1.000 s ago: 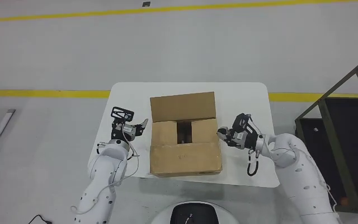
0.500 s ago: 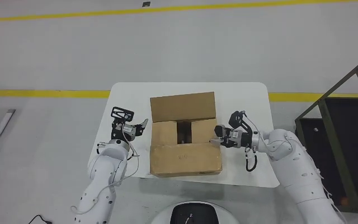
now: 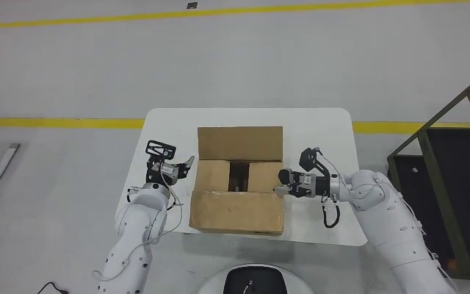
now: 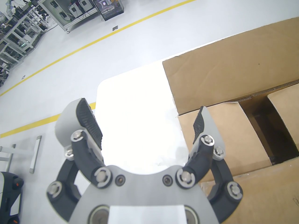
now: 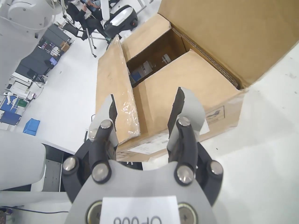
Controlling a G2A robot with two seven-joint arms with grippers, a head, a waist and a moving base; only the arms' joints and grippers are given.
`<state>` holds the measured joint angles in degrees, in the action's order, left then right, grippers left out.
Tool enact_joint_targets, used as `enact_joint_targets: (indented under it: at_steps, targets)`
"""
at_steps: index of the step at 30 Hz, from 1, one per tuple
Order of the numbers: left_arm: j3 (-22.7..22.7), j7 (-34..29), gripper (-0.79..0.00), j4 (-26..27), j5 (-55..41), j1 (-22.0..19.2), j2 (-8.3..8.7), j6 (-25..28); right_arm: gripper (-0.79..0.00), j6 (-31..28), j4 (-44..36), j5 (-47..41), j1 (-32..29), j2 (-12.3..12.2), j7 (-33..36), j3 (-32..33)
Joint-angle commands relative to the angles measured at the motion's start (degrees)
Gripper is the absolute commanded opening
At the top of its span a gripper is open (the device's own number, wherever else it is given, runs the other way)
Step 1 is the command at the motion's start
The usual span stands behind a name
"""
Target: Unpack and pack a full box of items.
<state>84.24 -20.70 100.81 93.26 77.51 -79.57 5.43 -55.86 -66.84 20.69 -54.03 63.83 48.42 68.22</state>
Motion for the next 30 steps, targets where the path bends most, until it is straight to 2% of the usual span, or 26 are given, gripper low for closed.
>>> enact_joint_targets:
  at_steps: [1,6,11,16,20,22,26,30]
  targets:
    - [0.0,0.0,0.0,0.0,0.0,0.0,0.0,0.0,-0.268,0.3,-1.14,-0.92,-0.32,-0.43,0.3,-0.07]
    - [0.0,0.0,0.0,0.0,0.0,0.0,0.0,0.0,-0.24,0.99,-4.4,-3.89,-1.45,-1.77,1.0,-1.45]
    - [0.0,0.0,0.0,0.0,0.0,0.0,0.0,0.0,-0.262,1.83,-4.24,-4.46,-1.33,-2.76,1.83,-2.94]
    - [0.0,0.0,0.0,0.0,0.0,0.0,0.0,0.0,-0.28,2.17,-3.57,-5.68,-0.9,-3.38,2.17,-4.52]
    - [0.0,0.0,0.0,0.0,0.0,0.0,0.0,0.0,-0.262,2.23,-3.34,-5.96,-0.42,-3.84,2.08,-4.88]
    - [0.0,0.0,0.0,0.0,0.0,0.0,0.0,0.0,-0.286,2.16,-3.06,-6.13,-0.45,-3.98,1.32,-4.64]
    - [0.0,0.0,0.0,0.0,0.0,0.0,0.0,0.0,-0.252,2.25,-2.78,-5.72,-0.45,-4.17,1.11,-5.08]
    - [0.0,0.0,0.0,0.0,0.0,0.0,0.0,0.0,-0.262,2.33,-2.7,-5.72,-0.53,-4.23,0.92,-6.03]
